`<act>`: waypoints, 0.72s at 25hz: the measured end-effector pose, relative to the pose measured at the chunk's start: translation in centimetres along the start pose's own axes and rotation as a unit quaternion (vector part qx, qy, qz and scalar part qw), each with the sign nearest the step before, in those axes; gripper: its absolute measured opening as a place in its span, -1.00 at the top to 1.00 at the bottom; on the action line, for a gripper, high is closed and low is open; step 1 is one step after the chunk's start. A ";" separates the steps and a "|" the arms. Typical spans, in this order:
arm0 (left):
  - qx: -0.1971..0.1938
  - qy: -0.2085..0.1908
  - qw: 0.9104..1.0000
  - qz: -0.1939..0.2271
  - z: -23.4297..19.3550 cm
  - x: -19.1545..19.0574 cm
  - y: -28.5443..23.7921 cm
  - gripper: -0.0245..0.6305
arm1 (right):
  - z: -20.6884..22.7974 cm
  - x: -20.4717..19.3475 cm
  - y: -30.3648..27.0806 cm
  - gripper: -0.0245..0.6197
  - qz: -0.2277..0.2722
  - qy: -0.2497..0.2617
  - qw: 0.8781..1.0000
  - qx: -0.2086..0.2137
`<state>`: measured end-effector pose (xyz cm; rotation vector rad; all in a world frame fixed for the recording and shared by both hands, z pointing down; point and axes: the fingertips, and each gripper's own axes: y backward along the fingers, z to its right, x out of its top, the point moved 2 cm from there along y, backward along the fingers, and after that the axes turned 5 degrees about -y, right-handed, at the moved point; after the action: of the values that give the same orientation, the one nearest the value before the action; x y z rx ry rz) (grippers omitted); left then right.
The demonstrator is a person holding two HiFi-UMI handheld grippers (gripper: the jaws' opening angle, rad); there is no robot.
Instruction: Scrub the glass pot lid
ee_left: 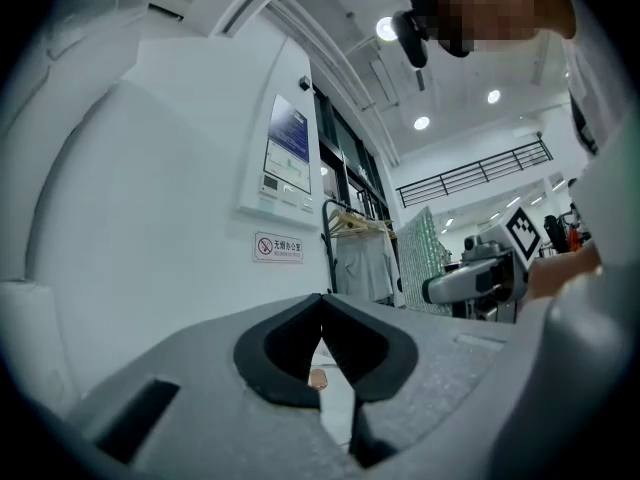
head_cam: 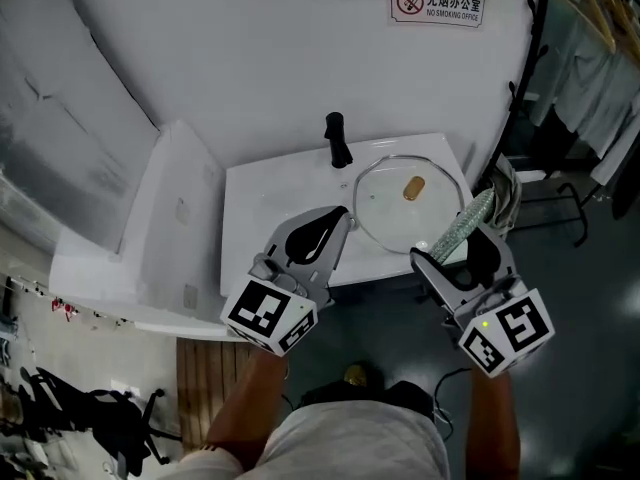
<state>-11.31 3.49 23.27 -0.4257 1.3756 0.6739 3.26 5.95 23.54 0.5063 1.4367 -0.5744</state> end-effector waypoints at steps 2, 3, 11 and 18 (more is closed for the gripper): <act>-0.001 0.003 1.000 -0.003 -1.0 -0.8 -0.6 0.88 | 0.5 -0.4 -1.2 -0.16 -0.010 0.001 1.000 -0.002; -0.002 0.006 1.000 -0.006 -1.4 -1.1 -0.9 0.87 | 0.7 -0.6 -1.7 -0.16 -0.015 0.001 1.000 -0.003; 0.002 0.015 1.000 -0.016 -3.3 -2.8 -3.3 0.88 | 3.0 -1.1 -4.7 -0.16 -0.043 0.009 0.999 0.001; 0.032 0.014 0.999 -0.029 -5.4 -4.5 -5.7 0.87 | 5.7 -1.6 -7.9 -0.16 -0.049 0.013 0.998 0.022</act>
<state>-11.82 -5.02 26.20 -0.4251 1.4017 0.5766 2.48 -3.67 25.75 0.4819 1.4816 -0.6816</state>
